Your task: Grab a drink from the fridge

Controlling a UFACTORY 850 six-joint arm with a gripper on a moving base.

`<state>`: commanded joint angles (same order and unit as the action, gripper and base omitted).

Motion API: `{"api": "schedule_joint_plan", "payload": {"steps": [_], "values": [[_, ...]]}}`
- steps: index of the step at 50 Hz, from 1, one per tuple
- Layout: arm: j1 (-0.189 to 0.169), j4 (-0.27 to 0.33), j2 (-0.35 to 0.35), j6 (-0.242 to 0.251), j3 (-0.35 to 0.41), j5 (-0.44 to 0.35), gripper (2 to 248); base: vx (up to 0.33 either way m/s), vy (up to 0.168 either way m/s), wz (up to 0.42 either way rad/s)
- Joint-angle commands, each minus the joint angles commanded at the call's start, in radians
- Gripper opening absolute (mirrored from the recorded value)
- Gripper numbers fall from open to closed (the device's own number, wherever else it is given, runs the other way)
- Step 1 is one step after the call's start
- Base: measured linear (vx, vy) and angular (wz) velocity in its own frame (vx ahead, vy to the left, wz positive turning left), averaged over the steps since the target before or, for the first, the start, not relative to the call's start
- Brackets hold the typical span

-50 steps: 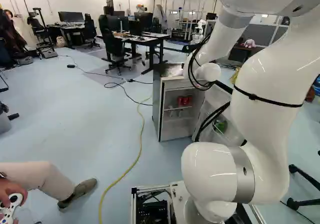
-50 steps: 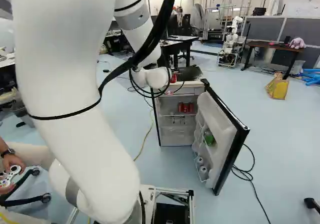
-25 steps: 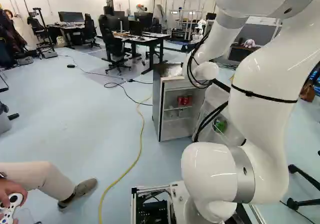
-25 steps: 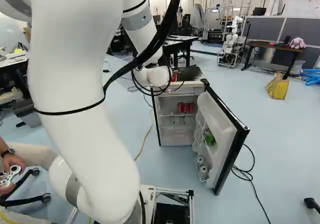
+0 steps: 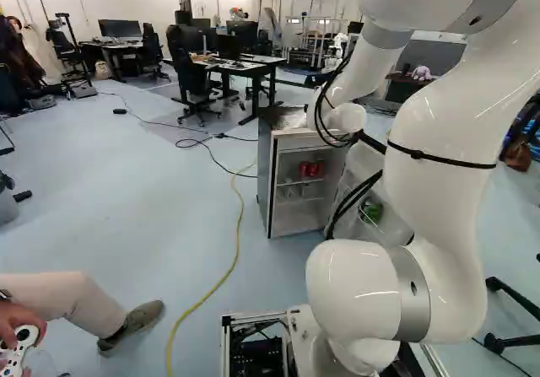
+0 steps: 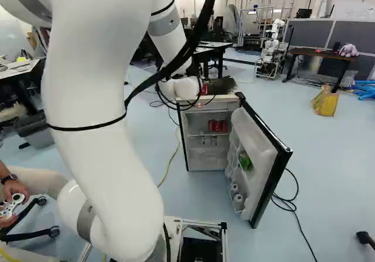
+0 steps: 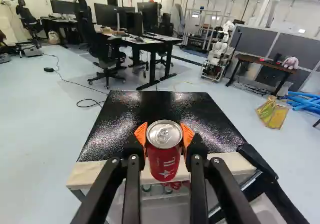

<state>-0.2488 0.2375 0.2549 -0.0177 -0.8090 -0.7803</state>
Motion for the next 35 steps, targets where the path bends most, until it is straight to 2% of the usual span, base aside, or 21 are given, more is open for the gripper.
{"api": "schedule_joint_plan", "payload": {"steps": [35], "values": [[0.007,0.0,0.047,0.0,-0.055,0.018,93,0.0,0.0,0.0]]}}
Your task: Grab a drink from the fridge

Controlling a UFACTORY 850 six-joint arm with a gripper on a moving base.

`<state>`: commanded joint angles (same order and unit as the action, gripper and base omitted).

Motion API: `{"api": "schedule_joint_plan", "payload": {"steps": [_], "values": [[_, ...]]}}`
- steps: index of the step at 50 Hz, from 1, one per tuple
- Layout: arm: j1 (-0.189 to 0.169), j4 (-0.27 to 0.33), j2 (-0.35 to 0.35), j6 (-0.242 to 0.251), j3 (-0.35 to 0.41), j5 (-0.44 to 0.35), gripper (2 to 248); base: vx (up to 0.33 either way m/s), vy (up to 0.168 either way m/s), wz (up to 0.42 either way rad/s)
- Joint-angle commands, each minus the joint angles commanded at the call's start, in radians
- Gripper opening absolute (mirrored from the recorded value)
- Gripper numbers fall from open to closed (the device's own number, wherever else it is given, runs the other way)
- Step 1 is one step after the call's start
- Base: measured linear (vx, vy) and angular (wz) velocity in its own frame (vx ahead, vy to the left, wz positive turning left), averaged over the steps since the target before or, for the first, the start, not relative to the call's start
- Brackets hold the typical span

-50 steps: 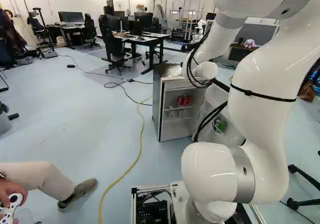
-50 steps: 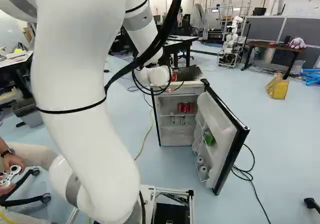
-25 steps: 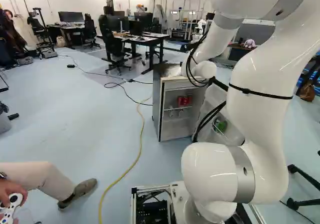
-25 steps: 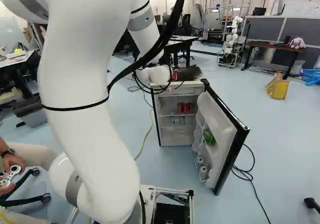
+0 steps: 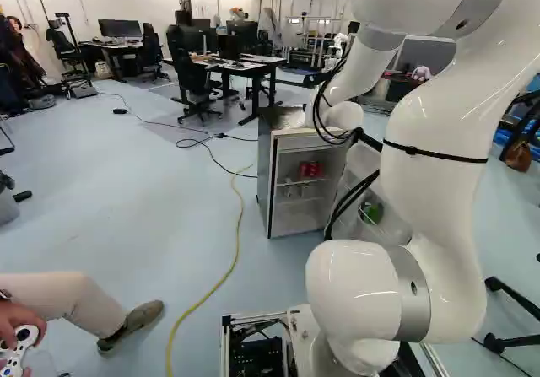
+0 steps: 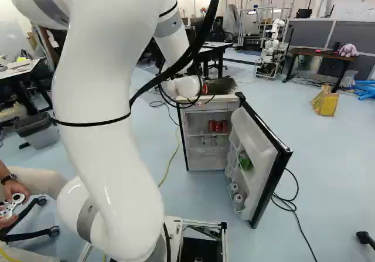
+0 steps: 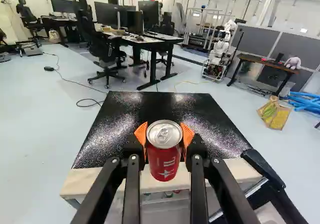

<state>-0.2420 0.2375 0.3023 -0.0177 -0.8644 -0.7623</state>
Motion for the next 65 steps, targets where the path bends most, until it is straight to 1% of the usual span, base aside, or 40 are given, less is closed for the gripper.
{"api": "schedule_joint_plan", "payload": {"steps": [65], "values": [[0.012,0.0,0.087,0.0,-0.105,0.062,93,0.0,0.0,0.0]]}}
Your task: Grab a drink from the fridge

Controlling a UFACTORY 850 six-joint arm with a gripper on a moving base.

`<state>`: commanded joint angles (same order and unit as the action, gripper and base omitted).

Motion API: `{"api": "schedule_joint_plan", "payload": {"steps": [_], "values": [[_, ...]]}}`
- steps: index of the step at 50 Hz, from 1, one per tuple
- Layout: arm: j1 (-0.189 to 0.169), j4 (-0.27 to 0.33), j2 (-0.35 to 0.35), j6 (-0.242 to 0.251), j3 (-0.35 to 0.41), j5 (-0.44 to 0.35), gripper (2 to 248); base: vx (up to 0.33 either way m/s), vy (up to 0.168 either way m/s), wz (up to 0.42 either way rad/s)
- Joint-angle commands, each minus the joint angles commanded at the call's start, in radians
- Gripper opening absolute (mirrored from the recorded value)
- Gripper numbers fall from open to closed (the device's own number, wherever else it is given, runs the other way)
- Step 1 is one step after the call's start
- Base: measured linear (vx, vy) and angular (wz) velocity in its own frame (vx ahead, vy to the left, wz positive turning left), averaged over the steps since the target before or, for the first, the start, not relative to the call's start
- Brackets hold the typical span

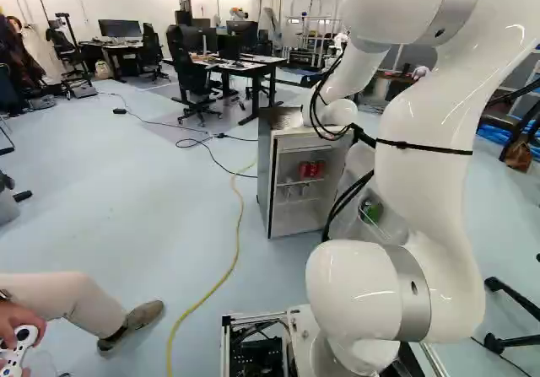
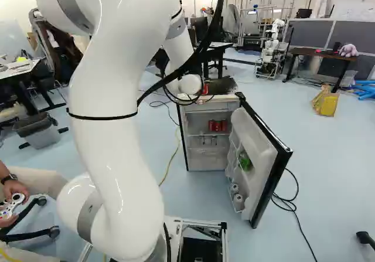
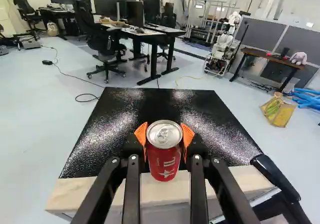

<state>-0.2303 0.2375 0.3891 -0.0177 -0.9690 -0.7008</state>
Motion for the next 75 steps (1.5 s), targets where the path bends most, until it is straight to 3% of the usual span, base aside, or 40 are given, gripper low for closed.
{"api": "schedule_joint_plan", "payload": {"steps": [58,75], "values": [[0.008,0.0,0.061,0.0,-0.076,0.016,93,0.0,0.0,0.0],[0.008,0.0,0.061,-0.131,-0.076,0.016,93,0.0,0.0,0.0]]}}
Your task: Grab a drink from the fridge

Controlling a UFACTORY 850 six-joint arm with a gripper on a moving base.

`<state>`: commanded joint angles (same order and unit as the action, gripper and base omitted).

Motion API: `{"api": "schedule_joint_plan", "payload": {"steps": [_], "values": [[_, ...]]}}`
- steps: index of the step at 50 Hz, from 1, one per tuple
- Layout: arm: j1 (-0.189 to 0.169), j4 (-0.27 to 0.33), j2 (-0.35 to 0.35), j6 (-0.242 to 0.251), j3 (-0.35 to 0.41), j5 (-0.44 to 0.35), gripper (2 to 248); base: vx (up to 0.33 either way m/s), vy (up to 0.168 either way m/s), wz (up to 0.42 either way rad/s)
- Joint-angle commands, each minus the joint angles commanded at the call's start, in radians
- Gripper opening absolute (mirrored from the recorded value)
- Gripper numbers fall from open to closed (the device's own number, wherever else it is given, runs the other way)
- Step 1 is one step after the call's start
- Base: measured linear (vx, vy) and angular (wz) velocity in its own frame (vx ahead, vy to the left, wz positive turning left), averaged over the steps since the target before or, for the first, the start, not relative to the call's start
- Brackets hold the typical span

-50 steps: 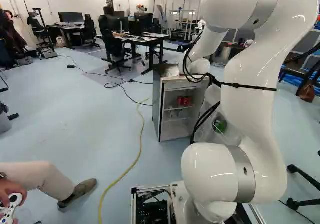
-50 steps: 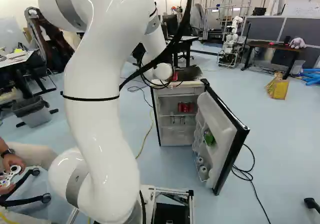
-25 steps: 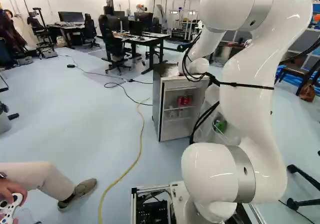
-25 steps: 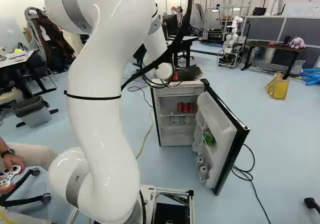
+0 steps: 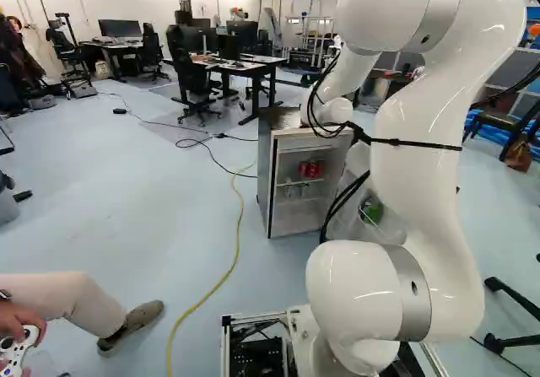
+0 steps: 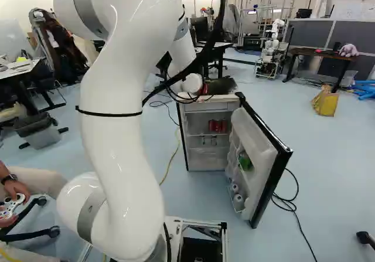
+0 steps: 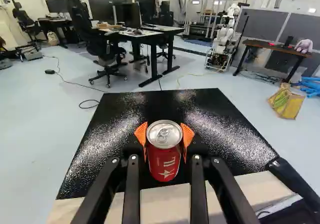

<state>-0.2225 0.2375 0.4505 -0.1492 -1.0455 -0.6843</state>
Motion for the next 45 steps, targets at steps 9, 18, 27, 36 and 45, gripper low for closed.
{"api": "schedule_joint_plan", "payload": {"steps": [9,18,27,36,45], "values": [[0.0,0.0,0.0,-0.022,0.0,0.0,93,0.0,0.0,0.0],[0.0,0.0,0.01,-0.025,0.0,0.0,93,0.0,0.0,0.0],[0.0,0.0,0.015,-0.025,0.0,0.0,93,0.0,0.0,0.0],[0.0,0.0,0.015,-0.025,0.0,0.0,93,0.0,0.0,0.0],[0.0,0.0,0.015,-0.025,0.0,0.0,122,0.0,0.0,0.0]]}}
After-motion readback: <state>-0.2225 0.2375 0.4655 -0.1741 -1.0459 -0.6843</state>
